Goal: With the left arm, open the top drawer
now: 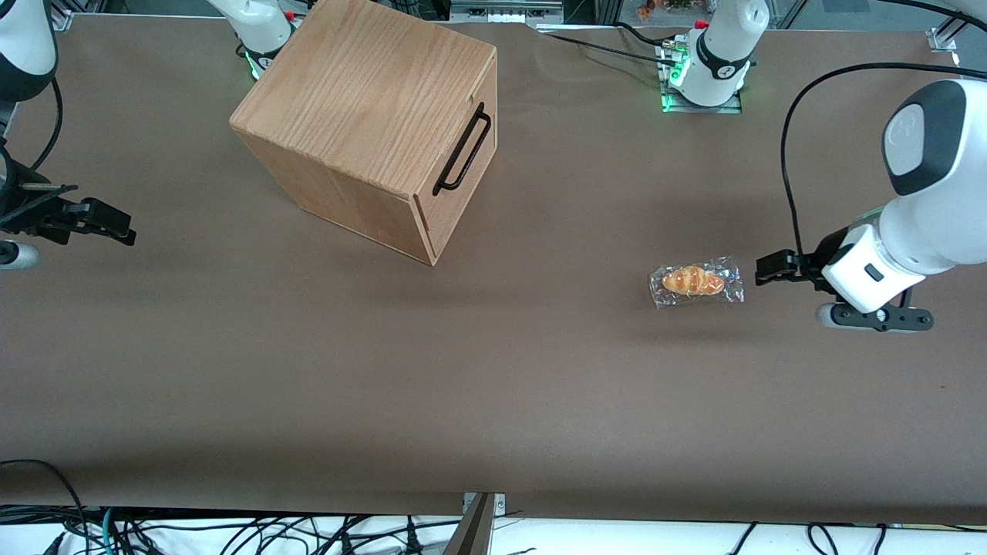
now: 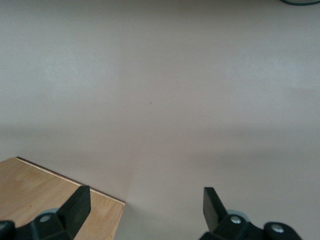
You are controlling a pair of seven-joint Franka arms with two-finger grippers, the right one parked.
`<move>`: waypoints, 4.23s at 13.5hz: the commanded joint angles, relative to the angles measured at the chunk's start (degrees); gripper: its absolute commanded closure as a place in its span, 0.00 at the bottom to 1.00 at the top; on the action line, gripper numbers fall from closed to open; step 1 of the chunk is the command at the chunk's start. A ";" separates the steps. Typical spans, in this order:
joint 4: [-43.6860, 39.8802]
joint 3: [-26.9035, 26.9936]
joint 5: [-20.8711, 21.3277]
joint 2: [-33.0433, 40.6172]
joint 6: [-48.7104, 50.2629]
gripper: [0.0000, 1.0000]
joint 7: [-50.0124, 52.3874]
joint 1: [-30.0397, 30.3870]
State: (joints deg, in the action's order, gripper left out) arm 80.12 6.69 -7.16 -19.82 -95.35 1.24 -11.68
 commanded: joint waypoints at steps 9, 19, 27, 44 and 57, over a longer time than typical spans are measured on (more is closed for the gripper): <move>-1.01 -11.15 -0.49 0.66 2.45 0.00 6.29 -3.53; -0.75 -22.68 -1.44 -2.42 -1.58 0.00 19.51 -7.48; -0.22 -22.77 -2.77 -5.75 -8.01 0.00 24.43 -16.53; 0.13 -22.77 -2.86 -9.98 -10.55 0.00 23.37 -21.54; 0.48 -22.77 -2.68 -11.03 -11.96 0.00 23.37 -22.60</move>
State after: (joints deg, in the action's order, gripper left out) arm 80.07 -16.50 -9.05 -31.00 -105.80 25.46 -33.48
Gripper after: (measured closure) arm 0.000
